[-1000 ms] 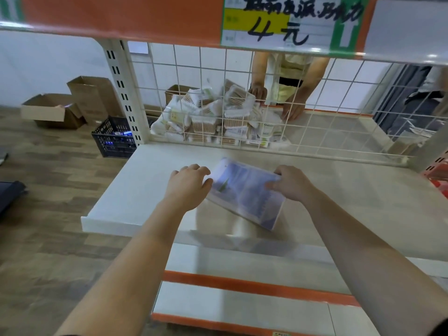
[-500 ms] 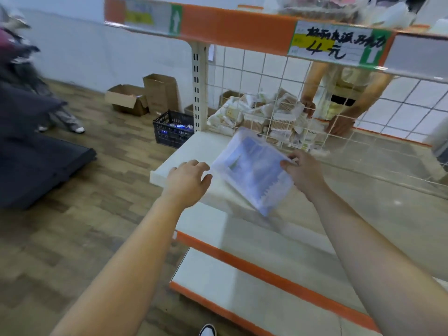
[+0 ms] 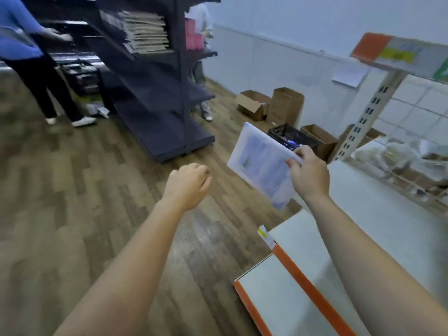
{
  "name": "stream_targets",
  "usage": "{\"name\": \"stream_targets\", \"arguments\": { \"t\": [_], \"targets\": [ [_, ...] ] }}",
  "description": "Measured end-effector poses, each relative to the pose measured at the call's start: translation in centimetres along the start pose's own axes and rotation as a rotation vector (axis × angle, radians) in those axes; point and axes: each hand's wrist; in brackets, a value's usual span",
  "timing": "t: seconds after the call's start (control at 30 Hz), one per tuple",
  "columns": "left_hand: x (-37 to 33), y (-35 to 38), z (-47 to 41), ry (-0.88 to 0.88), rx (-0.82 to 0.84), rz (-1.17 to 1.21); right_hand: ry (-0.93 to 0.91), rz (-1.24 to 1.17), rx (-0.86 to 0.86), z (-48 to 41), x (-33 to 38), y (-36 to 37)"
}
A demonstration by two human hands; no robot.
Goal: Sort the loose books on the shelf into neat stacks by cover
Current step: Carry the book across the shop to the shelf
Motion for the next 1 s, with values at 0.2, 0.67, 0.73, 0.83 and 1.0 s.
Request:
{"name": "stream_targets", "arguments": {
  "t": [0.2,0.67,0.73,0.83,1.0],
  "targets": [
    [12.8,1.1,2.0,-0.2,0.006,-0.018,0.062,-0.25,0.151,-0.7,5.0,14.5],
    [30.4,7.6,5.4,-0.56,0.184,-0.061,0.423,-0.648,0.442,1.3,9.3,38.4],
    [32.3,8.4,4.7,-0.594,0.193,-0.073,0.45,-0.677,0.473,0.3,9.8,41.2],
    [34.7,9.7,2.5,-0.64,0.195,-0.085,0.467,-0.721,0.496,-1.9,10.0,45.3],
    [38.4,11.0,-4.7,-0.652,0.196,-0.097,0.524,-0.756,0.539,-8.0,11.1,51.2]
  ]
}}
Point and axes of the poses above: each hand's wrist, its own z-axis away from the middle knuckle, its own y-axis out of the palm, x = y × z, and after that the axes turned 14 degrees about -z, right-handed
